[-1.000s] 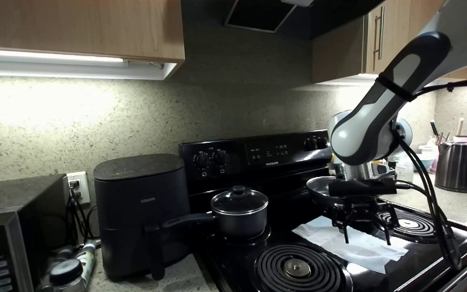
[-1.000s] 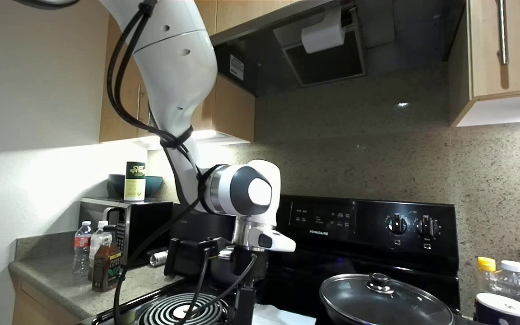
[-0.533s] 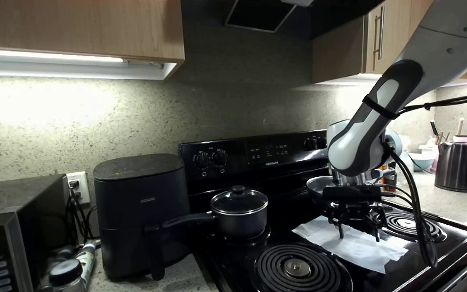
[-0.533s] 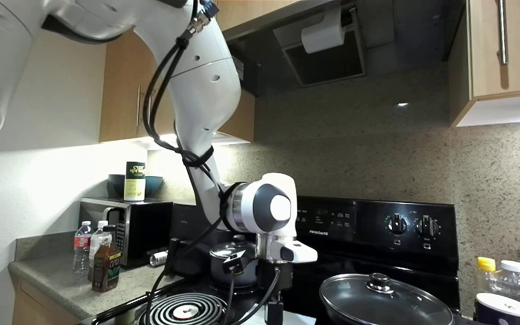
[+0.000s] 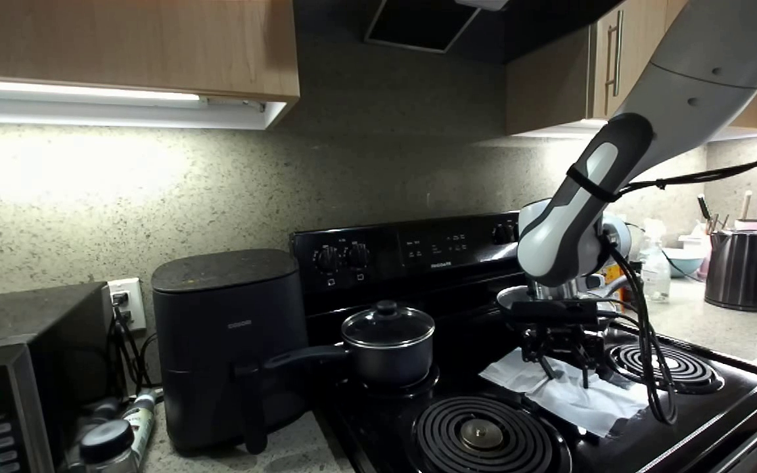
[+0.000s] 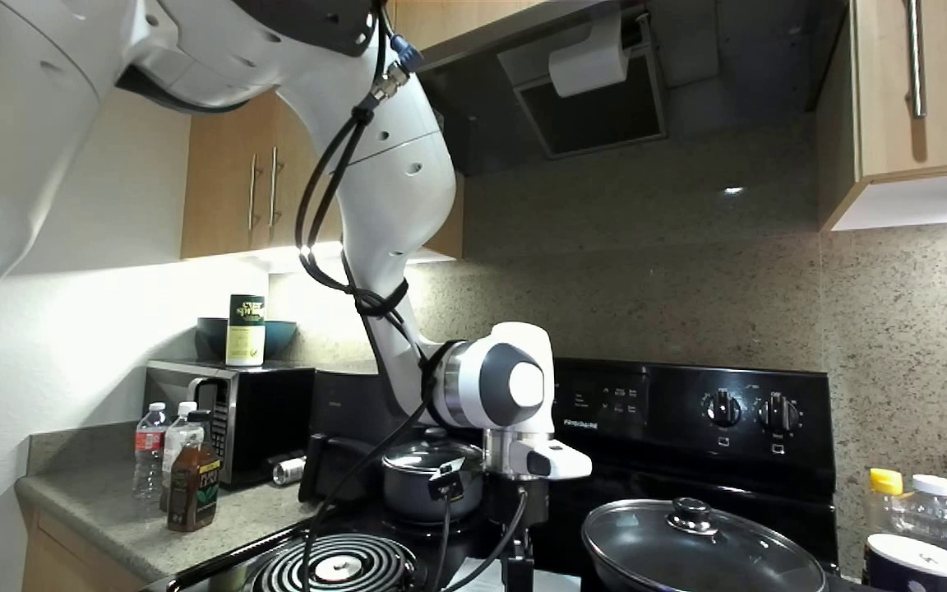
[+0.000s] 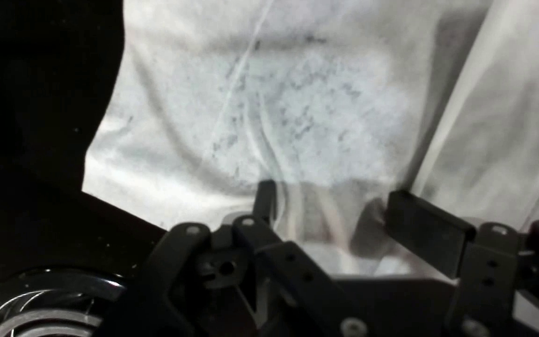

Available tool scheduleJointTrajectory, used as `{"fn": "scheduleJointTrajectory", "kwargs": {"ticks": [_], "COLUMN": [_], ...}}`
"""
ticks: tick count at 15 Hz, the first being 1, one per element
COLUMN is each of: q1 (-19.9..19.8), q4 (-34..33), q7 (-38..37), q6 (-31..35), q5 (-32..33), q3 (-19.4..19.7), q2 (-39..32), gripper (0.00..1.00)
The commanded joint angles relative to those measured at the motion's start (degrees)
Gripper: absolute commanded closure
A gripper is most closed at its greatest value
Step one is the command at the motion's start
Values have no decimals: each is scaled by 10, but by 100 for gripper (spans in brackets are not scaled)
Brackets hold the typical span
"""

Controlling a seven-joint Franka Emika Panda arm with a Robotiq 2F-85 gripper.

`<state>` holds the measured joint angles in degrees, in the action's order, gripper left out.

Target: Wipe the pot with the paper towel

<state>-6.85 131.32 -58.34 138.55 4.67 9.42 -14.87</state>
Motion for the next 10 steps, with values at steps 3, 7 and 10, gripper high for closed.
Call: {"fn": "scheduleJointTrajectory", "kwargs": {"ticks": [3, 7, 10], "q1": [9, 12, 19], "q4": [-11, -7, 12], "q7": [-7, -16, -32], "q6": [6, -1, -15], "q5": [-26, -32, -26], "q3": [13, 17, 20], "q2": [-17, -9, 28], "gripper": [81, 100, 98]}}
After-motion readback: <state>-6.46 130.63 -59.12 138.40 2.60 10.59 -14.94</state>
